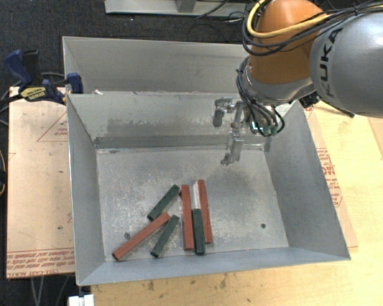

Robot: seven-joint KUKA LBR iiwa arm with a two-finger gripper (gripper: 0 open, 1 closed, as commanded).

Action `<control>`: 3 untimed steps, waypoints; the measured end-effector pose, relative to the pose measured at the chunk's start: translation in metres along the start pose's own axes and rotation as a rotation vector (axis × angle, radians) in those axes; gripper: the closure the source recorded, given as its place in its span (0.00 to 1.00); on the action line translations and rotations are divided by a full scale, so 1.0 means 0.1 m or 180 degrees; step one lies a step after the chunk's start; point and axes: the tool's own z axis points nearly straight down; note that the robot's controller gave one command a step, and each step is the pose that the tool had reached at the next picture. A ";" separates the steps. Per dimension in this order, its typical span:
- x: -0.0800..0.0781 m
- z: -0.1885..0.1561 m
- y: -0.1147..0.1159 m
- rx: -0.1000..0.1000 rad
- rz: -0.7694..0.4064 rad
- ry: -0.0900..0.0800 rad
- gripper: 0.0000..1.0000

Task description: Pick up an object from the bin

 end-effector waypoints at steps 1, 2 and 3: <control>-0.02 -0.05 0.00 0.0000 0.0001 -0.0025 0.00; 0.14 0.38 0.11 0.0003 -0.0478 -0.0030 0.00; 0.52 0.54 0.32 0.0004 -0.1514 -0.0020 0.00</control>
Offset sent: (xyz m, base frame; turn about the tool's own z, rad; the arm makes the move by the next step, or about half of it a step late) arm -0.0569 0.0365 -0.1498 -0.5328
